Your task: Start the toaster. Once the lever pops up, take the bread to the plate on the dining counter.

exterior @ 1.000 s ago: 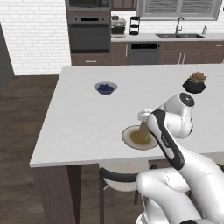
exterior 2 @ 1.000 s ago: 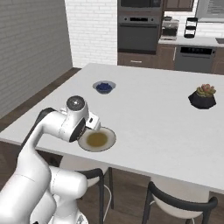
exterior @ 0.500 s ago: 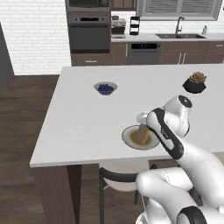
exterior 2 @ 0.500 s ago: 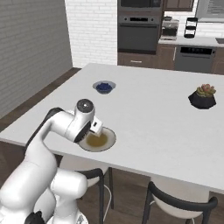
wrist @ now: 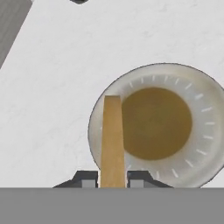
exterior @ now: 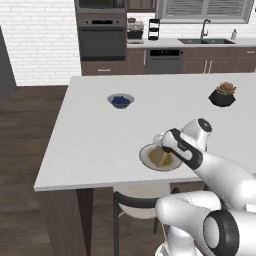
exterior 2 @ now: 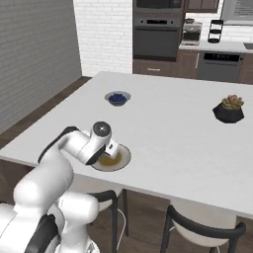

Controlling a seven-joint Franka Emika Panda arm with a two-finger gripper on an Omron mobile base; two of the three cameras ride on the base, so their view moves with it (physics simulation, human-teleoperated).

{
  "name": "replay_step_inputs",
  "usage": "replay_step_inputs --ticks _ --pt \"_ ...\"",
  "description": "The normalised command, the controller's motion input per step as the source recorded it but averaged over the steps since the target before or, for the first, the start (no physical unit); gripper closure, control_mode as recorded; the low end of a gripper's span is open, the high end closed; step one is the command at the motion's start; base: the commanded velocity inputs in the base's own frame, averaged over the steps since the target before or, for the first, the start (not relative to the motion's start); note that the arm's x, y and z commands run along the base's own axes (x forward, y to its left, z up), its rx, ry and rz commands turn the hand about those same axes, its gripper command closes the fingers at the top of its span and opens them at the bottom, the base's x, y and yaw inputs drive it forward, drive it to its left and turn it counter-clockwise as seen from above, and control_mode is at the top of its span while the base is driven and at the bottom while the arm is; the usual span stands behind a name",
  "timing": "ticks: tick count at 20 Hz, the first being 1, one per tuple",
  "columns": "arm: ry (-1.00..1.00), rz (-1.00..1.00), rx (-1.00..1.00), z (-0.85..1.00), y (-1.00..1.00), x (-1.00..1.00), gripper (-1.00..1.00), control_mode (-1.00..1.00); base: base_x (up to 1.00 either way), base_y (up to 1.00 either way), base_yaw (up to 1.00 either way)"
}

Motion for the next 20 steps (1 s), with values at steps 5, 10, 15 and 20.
replay_step_inputs --ticks 5,10,15,20 --pt "-0.11 0.00 0.00 -0.13 -0.08 0.32 1.00 -1.00 0.00 0.00 0.00" --pt "-0.06 0.00 0.00 -0.22 -0.06 0.39 1.00 -1.00 0.00 0.00 0.00" --pt "0.00 0.00 0.00 -0.38 0.00 0.44 1.00 -1.00 0.00 0.00 0.00" --pt "0.00 0.00 0.00 -0.25 -0.01 0.17 1.00 -1.00 0.00 0.00 0.00"
